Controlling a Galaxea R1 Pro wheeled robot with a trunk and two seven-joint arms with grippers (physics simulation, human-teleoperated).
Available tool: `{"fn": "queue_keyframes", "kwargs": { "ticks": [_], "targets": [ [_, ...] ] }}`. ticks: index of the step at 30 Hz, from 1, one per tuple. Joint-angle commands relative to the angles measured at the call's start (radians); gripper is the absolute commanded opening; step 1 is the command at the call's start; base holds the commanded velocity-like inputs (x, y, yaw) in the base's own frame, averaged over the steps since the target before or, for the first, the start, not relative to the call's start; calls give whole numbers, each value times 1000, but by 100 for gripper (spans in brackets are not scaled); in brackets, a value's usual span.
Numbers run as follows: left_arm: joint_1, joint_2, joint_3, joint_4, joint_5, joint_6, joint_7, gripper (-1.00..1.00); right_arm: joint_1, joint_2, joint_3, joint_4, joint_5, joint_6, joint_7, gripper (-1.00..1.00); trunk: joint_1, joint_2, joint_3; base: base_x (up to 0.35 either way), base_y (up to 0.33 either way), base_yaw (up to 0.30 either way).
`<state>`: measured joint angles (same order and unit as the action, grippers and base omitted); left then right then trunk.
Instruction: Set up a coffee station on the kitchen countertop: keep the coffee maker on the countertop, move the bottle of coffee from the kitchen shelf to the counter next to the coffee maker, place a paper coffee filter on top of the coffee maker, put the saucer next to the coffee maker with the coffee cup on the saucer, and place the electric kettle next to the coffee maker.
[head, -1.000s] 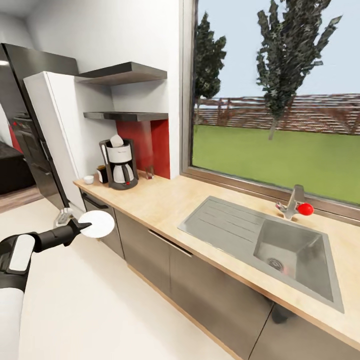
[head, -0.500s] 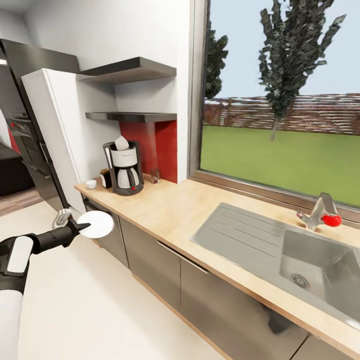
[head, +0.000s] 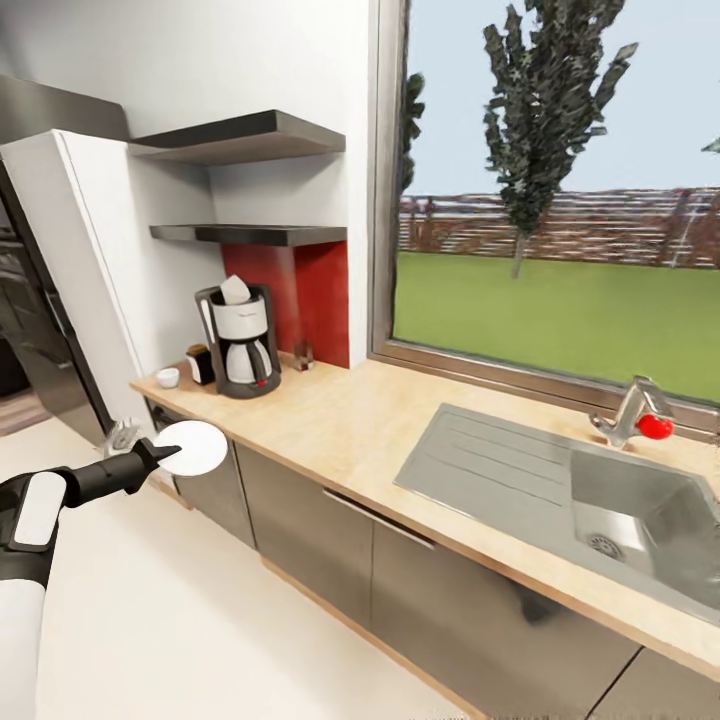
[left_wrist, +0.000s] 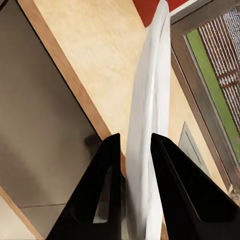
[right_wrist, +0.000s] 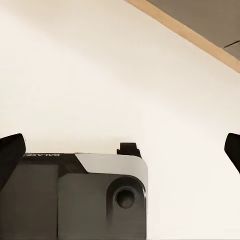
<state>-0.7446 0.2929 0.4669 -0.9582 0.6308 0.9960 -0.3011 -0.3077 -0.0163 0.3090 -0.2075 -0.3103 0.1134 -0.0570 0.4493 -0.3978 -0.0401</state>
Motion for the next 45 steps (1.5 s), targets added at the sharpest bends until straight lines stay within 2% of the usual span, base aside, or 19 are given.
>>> {"fn": "queue_keyframes", "kwargs": {
  "ticks": [1,11,13,15,20,27,35,45],
  "targets": [
    [-1,0,2,0,-10,4,-7,-100,-1,-1,8,-3,-9,6,-6,100,1,-2,-2,81,307,-262],
    [0,0,2,0,-10,4,-8,-100,-1,-1,9,17,-5,5,-9,100,1,-2,-2,149,307,-97],
    [12,-11,0,12,-19,-8,2,-100,0,2,7,28,-6,-6,-9,100,1,-2,-2,0,0,0],
    [23,-23,1,24,-13,-20,14,-100,0,3,7,26,-7,-12,-9,100,1,-2,-2,0,0,0],
    [52,-5,3,52,-5,-7,-11,-100,0,5,6,19,-7,7,-9,100,1,-2,-2,4,0,0],
    [91,0,4,53,6,-2,-19,-100,0,1,4,17,-7,11,-9,100,1,-2,-2,229,0,0],
    [93,0,3,51,6,-2,-19,-100,0,0,8,20,-7,11,-7,100,1,-2,-2,327,0,-33],
    [93,0,8,45,6,-2,-20,-100,1,-1,9,59,-7,12,-5,100,1,-2,-2,311,136,-244]
  ]
}}
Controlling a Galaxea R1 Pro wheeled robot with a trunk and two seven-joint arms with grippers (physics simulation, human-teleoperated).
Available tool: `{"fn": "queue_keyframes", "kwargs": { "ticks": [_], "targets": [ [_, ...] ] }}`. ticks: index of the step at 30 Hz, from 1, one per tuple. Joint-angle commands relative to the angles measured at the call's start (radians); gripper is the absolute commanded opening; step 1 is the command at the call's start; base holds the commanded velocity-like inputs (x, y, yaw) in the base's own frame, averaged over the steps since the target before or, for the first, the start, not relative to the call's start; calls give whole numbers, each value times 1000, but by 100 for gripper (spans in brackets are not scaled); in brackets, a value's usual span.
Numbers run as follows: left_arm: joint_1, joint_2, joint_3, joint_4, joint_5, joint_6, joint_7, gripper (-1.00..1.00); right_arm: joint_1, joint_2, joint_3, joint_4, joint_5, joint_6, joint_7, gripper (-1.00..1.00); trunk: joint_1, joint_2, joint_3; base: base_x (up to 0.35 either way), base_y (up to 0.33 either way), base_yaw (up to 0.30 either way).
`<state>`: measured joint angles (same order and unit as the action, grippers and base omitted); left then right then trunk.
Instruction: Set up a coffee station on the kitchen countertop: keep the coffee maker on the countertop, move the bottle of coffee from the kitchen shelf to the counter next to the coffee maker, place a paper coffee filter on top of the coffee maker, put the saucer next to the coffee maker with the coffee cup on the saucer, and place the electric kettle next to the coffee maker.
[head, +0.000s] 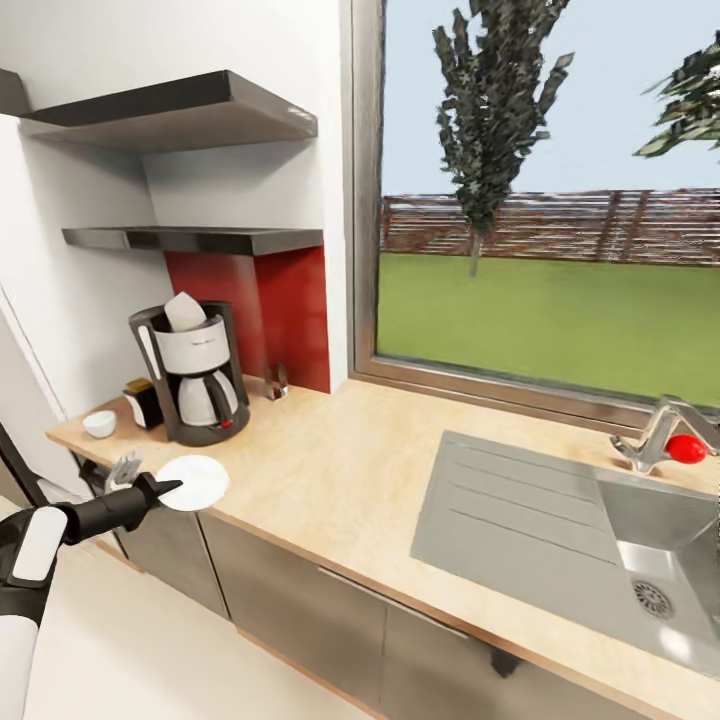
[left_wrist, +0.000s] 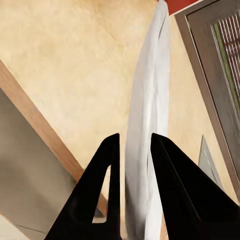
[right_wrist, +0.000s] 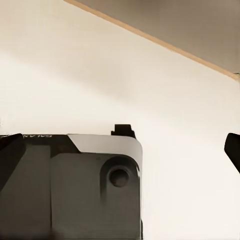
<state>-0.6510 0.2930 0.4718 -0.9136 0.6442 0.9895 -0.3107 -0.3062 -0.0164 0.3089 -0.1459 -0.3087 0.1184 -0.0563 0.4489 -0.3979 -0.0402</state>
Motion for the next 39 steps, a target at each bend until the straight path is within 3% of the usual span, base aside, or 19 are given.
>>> {"fn": "queue_keyframes", "kwargs": {
  "ticks": [1,9,20,24,33,39],
  "targets": [
    [-1,0,3,0,-8,4,-10,-100,-1,0,9,3,-9,6,-5,100,1,-2,-2,286,226,-264],
    [-1,3,1,-2,-10,3,-10,-100,-1,0,9,64,-6,8,-5,100,1,-2,-2,217,178,-235],
    [3,3,-1,11,-15,-1,-11,-100,-1,2,10,84,-5,11,-10,100,1,-2,-2,13,11,-21],
    [29,1,-2,13,-19,-3,-6,-100,-1,4,11,87,-2,9,-11,100,1,-2,-2,18,0,0],
    [101,1,-2,51,-24,-102,2,-100,-1,7,12,97,-1,7,-10,100,1,-2,-2,23,0,0],
    [103,1,-1,54,-22,-106,2,-100,-1,4,12,98,-1,6,-10,100,1,-2,-2,49,1,0]
  ]
}}
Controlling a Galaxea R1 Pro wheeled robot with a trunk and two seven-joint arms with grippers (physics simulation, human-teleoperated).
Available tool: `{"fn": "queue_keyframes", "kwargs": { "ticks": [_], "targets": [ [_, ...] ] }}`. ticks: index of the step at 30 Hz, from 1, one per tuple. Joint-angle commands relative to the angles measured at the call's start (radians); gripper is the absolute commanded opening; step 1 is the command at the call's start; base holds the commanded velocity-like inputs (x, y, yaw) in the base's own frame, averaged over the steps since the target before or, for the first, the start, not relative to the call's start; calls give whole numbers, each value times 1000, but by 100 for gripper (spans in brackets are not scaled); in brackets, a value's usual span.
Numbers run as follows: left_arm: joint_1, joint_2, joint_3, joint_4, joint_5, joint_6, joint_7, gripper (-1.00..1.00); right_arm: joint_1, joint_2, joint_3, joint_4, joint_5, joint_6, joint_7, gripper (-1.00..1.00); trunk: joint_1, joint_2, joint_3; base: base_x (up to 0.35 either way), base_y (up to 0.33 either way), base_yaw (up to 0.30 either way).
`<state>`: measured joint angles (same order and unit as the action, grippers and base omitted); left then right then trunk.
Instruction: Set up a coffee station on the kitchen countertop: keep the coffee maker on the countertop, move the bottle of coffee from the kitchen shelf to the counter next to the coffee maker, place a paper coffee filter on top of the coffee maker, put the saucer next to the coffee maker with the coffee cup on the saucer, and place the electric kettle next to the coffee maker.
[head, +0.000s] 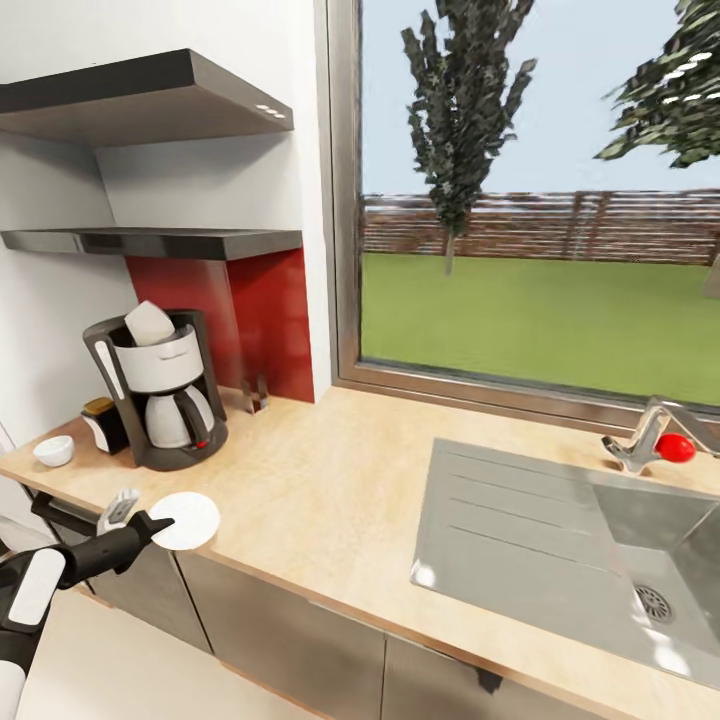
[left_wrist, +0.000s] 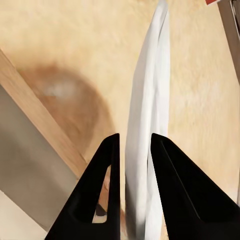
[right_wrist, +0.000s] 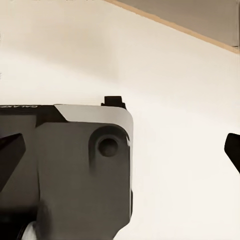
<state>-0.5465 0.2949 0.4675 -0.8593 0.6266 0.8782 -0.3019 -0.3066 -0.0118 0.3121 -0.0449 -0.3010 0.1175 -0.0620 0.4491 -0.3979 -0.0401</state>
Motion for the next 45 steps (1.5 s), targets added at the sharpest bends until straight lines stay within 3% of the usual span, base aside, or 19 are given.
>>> {"fn": "queue_keyframes", "kwargs": {
  "ticks": [1,21,29,45],
  "targets": [
    [-1,0,3,0,-4,6,-6,-100,0,-1,9,-3,-9,7,-4,100,1,-2,-2,216,45,0],
    [-1,6,3,0,-8,-1,-1,-100,1,-3,9,-3,-9,12,-2,100,1,-2,-2,99,37,0],
    [-1,-1,4,0,-8,-75,16,-100,1,-2,9,-3,-9,13,-2,100,1,-2,-2,44,24,0],
    [-1,-7,2,1,-7,-82,44,-100,1,-2,9,-3,-9,13,-2,100,1,-2,-2,87,0,0]
  ]
}}
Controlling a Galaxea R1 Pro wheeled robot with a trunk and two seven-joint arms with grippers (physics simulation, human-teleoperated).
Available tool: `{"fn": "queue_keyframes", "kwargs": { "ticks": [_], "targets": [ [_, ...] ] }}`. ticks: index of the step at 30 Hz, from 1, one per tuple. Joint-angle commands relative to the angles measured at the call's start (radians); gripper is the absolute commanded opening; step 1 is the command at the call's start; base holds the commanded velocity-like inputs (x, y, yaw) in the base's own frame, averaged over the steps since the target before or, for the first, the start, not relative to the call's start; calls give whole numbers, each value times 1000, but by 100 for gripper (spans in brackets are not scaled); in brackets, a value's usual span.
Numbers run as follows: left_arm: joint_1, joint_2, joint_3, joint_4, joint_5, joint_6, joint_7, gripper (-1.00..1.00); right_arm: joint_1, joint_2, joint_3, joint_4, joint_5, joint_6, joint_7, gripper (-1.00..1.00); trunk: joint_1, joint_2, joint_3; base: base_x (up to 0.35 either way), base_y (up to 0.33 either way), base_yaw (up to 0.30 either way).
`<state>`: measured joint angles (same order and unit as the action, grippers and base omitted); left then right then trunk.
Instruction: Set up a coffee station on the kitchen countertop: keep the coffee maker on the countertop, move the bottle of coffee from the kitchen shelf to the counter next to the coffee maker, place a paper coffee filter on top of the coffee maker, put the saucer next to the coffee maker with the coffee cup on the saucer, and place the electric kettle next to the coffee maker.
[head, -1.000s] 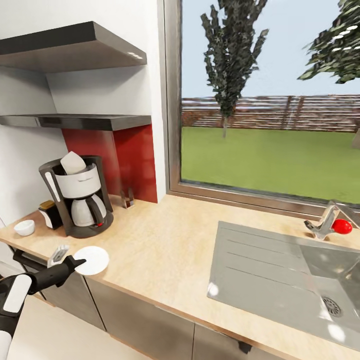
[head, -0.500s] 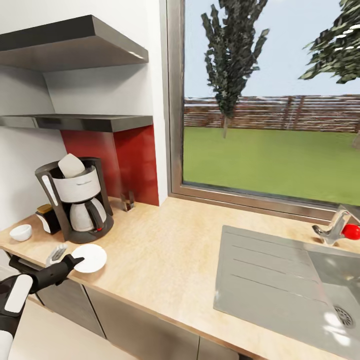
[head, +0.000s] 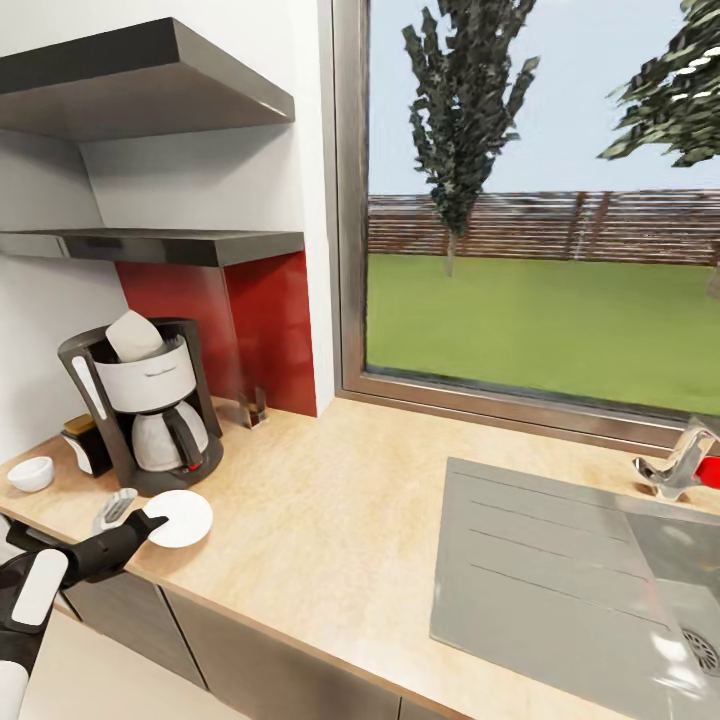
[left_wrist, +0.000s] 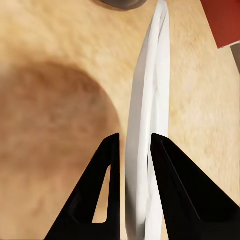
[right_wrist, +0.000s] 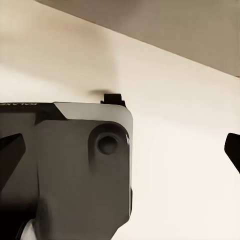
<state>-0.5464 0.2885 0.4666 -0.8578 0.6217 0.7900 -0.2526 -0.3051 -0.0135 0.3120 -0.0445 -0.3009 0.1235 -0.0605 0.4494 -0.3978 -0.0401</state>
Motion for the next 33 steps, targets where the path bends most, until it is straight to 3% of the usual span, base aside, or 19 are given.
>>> {"fn": "queue_keyframes", "kwargs": {
  "ticks": [1,26,33],
  "targets": [
    [-1,-1,3,0,-2,6,-5,-100,0,0,9,-3,-9,7,-4,100,1,-2,-2,1,0,0],
    [-8,-3,6,-1,-2,4,-5,-100,0,0,9,-3,-9,7,-4,100,1,-2,-2,22,0,0],
    [-2,-2,4,0,-2,-50,-5,-100,0,2,9,-3,-9,7,-3,100,1,-2,-2,3,0,0]
  ]
}}
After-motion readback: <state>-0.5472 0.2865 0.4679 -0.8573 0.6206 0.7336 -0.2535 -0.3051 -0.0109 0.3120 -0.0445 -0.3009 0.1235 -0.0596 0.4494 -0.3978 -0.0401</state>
